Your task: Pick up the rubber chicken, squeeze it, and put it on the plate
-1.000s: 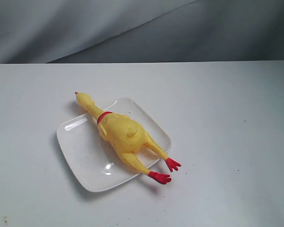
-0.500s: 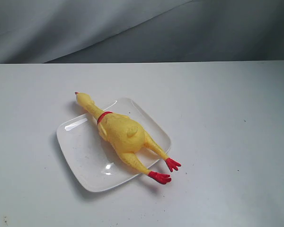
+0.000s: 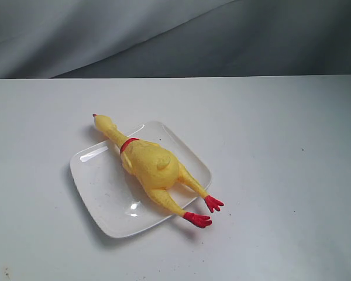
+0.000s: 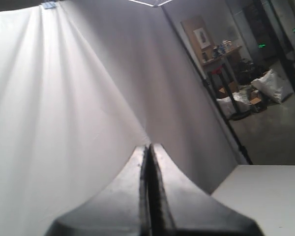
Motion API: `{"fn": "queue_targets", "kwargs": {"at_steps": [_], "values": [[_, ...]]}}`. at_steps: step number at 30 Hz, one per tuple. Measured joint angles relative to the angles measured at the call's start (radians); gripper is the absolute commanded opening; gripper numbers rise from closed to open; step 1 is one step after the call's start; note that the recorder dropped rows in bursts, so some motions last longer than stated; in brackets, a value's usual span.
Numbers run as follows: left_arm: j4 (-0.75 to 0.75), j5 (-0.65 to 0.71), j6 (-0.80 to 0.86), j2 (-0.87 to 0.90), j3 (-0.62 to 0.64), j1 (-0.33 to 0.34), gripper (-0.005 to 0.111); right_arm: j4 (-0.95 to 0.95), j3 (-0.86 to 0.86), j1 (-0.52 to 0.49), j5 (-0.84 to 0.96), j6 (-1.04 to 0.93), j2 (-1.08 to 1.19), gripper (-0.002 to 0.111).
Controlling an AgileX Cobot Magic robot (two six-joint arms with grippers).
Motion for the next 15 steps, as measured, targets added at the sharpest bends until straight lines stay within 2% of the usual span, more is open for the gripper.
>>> {"fn": "queue_targets", "kwargs": {"at_steps": [4,9,12,15], "values": [[0.000,-0.004,0.000,-0.064,0.000,0.159,0.000,0.000,0.000,0.000,0.000,0.000,0.000,0.000],[0.000,0.000,0.000,-0.184,0.000,0.397,0.000,0.000,0.000,0.000,0.000,0.000,0.000,0.000],[0.000,0.000,0.000,-0.257,0.000,0.468,0.000,0.000,0.000,0.000,0.000,0.000,0.000,0.000],[0.000,0.000,0.000,-0.322,0.000,0.495,0.000,0.000,0.000,0.000,0.000,0.000,0.000,0.000]]}}
